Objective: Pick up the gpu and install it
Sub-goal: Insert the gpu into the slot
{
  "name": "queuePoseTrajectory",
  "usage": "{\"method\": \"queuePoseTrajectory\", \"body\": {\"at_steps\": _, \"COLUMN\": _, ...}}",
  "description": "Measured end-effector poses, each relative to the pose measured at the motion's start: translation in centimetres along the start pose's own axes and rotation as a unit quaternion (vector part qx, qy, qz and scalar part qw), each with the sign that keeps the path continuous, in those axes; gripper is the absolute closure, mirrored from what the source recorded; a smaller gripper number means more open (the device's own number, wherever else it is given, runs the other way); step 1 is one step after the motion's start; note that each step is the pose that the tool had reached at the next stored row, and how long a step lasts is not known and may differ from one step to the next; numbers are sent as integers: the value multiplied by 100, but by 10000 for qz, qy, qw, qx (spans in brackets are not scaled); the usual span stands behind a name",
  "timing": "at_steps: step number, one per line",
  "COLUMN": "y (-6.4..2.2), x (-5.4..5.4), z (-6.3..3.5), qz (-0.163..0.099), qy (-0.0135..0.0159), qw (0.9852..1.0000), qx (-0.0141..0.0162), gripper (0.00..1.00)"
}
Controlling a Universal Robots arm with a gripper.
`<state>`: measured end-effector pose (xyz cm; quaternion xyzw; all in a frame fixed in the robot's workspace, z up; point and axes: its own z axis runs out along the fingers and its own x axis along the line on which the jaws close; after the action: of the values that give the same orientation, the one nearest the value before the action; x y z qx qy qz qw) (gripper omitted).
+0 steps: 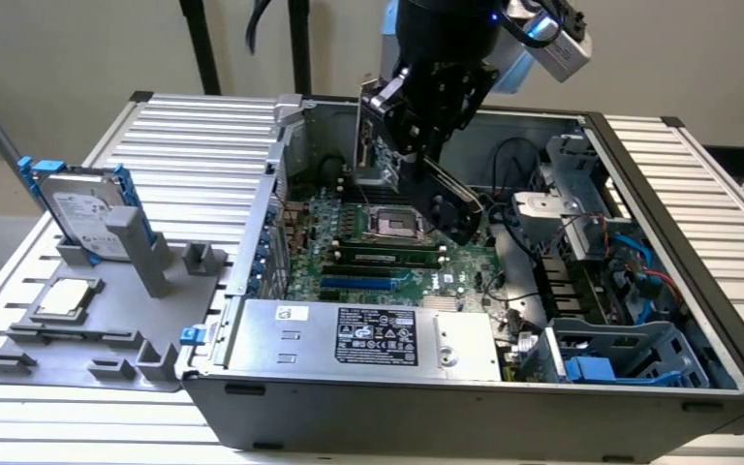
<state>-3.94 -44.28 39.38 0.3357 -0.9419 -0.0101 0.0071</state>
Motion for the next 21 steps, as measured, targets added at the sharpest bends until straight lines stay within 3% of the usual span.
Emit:
{"method": "queuePoseTrajectory", "body": {"at_steps": 5, "y": -1, "x": 0, "z": 29, "qz": -457, "qy": 10, "qw": 9990, "qx": 3, "gripper": 73}}
{"method": "queuePoseTrajectory", "body": {"at_steps": 11, "y": -1, "x": 0, "z": 63, "qz": -998, "qy": 24, "qw": 9950, "qx": 7, "gripper": 73}}
{"method": "queuePoseTrajectory", "body": {"at_steps": 16, "y": -2, "x": -1, "z": 94, "qz": -1449, "qy": 35, "qw": 9894, "qx": 9, "gripper": 73}}
{"method": "queuePoseTrajectory", "body": {"at_steps": 21, "y": -3, "x": -1, "z": 125, "qz": -1898, "qy": 45, "qw": 9818, "qx": 12, "gripper": 73}}
